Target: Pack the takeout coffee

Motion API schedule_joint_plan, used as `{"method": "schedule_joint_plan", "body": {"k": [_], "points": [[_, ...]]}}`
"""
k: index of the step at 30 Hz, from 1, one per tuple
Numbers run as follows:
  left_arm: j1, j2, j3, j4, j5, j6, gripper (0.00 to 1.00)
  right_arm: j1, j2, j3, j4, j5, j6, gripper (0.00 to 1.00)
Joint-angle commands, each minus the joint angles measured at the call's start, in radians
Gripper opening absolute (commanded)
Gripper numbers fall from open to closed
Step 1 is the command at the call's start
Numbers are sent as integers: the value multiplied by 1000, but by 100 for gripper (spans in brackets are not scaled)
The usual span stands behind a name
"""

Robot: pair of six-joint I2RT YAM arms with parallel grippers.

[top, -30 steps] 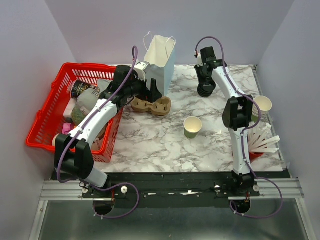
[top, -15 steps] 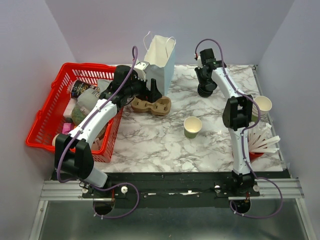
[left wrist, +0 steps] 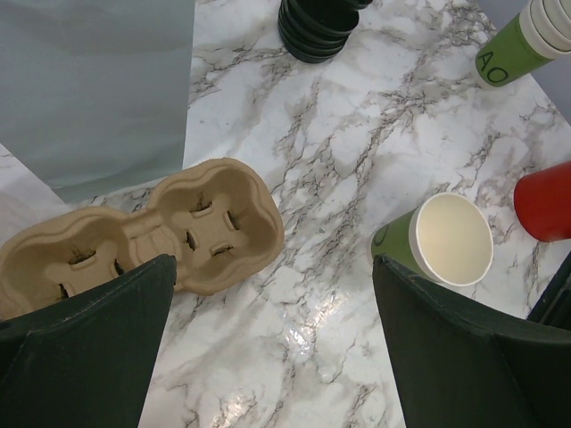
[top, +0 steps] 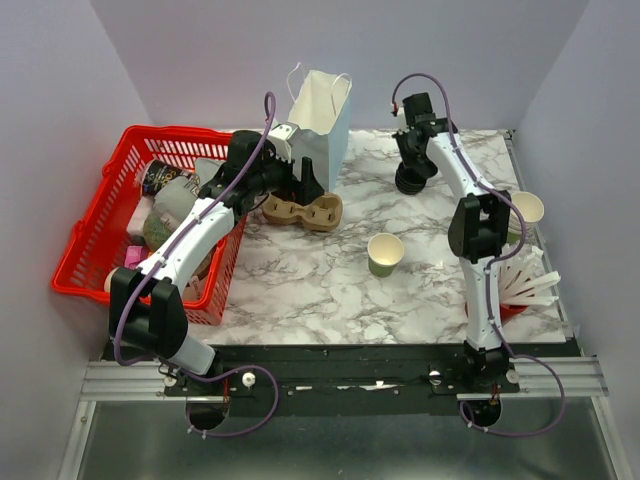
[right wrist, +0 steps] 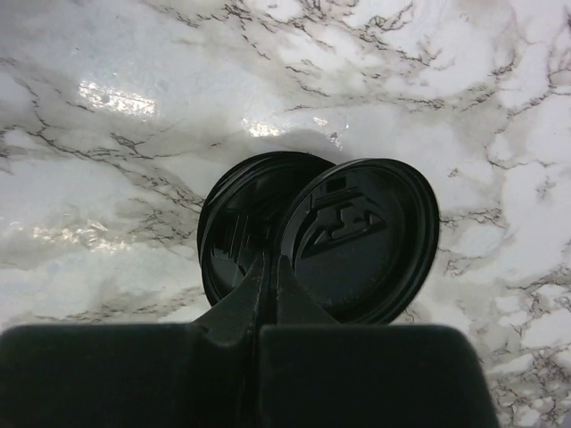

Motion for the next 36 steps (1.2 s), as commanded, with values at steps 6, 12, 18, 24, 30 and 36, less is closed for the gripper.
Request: {"method": "schedule_joint_plan", "body": {"k": [6,12,18,24,30,36], "points": [[4,12,19,23,21,14,99,0,-313,-61,-2,-205,7,1],[1,-9,-21,75,125,52,99,-2,-517,-246,-70,-565,-38,1],[-50,-15,-47,68,190,123,99,-8,-727,-478,-163,-877,-202,1],[-125,-8,-81,95,153,138,99,-6,-852,-612,-217,-872,-270,0],[-282,133,36,94,-80,86,91,-8,-996,-610,-75,-500,-93,1],[-355,311,163,22,-161,55,75,-11,-1080,-627,-19,-268,-24,1]]}}
